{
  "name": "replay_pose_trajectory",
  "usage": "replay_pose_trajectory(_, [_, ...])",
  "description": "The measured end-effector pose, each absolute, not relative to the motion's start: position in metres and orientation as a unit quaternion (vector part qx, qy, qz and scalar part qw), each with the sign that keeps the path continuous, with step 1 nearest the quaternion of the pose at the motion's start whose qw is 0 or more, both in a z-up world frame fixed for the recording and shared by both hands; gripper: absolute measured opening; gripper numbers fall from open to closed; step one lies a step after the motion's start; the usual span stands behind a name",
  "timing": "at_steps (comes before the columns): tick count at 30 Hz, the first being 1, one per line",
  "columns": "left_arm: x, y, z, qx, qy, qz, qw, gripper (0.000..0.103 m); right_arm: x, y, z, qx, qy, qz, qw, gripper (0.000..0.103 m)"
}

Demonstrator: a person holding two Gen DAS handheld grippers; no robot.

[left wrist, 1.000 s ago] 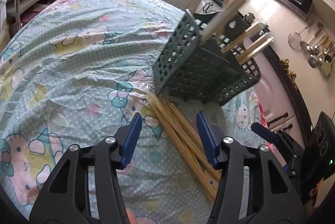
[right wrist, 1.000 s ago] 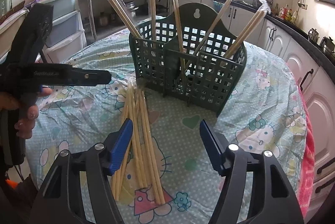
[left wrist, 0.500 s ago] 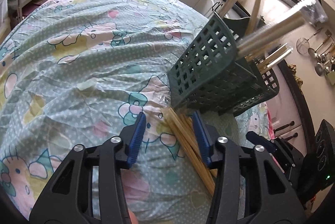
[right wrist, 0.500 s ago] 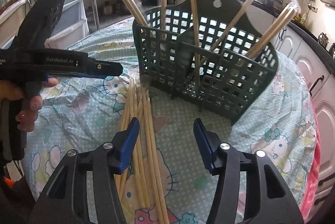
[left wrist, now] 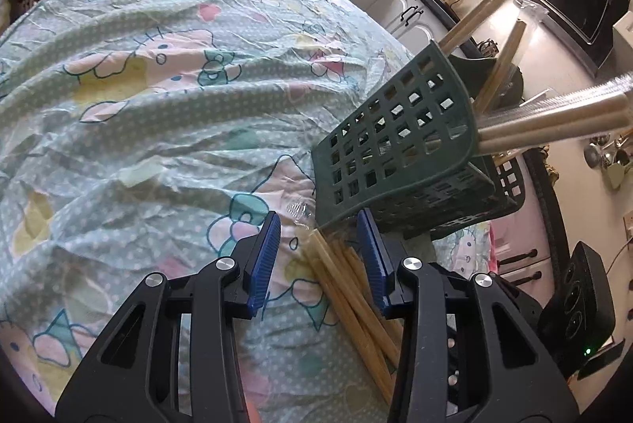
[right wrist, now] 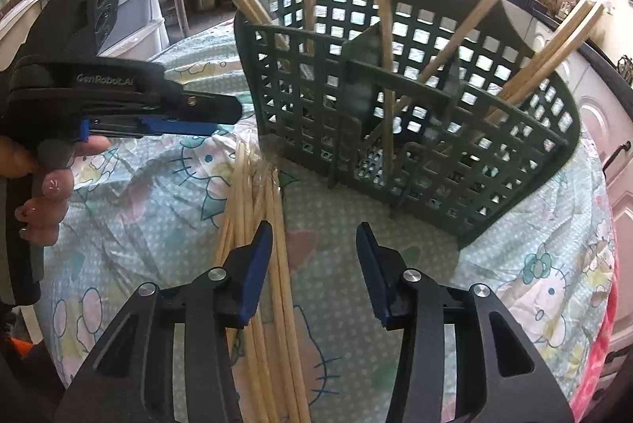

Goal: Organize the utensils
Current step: 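Lower the left tool onto a chopstick in the pile while the right tool lowers onto another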

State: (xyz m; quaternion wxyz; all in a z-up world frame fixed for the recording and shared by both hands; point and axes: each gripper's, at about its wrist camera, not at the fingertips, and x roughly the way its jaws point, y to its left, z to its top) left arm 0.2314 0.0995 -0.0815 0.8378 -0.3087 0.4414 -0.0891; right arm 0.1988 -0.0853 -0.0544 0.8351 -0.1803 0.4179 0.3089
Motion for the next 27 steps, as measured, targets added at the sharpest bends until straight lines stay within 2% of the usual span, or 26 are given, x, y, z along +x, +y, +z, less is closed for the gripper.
replay_pose_trajectory(11, [0.242, 0.099, -0.095, -0.313, 0.455, -0.080, 0.830, 0.028, 0.215, -0.054, -0.065, -0.200, 0.430, 0.317, 0.822, 0.041])
replay_pose_trajectory(15, [0.241, 0.102, -0.101, -0.314, 0.457, -0.080, 0.828, 0.013, 0.219, -0.045, -0.065, -0.198, 0.432, 0.317, 0.821, 0.039])
replay_pose_trajectory(17, [0.240, 0.104, -0.104, -0.322, 0.456, -0.083, 0.825, 0.011, 0.223, -0.039, -0.066, -0.195, 0.435, 0.318, 0.820, 0.038])
replay_pose_trajectory(21, [0.239, 0.106, -0.104, -0.320, 0.453, -0.092, 0.827, 0.005, 0.230, -0.035, -0.067, -0.183, 0.443, 0.321, 0.816, 0.032])
replay_pose_trajectory(27, [0.231, 0.112, -0.103, -0.317, 0.447, -0.101, 0.830, 0.004, 0.238, -0.021, -0.069, -0.156, 0.460, 0.337, 0.806, 0.020])
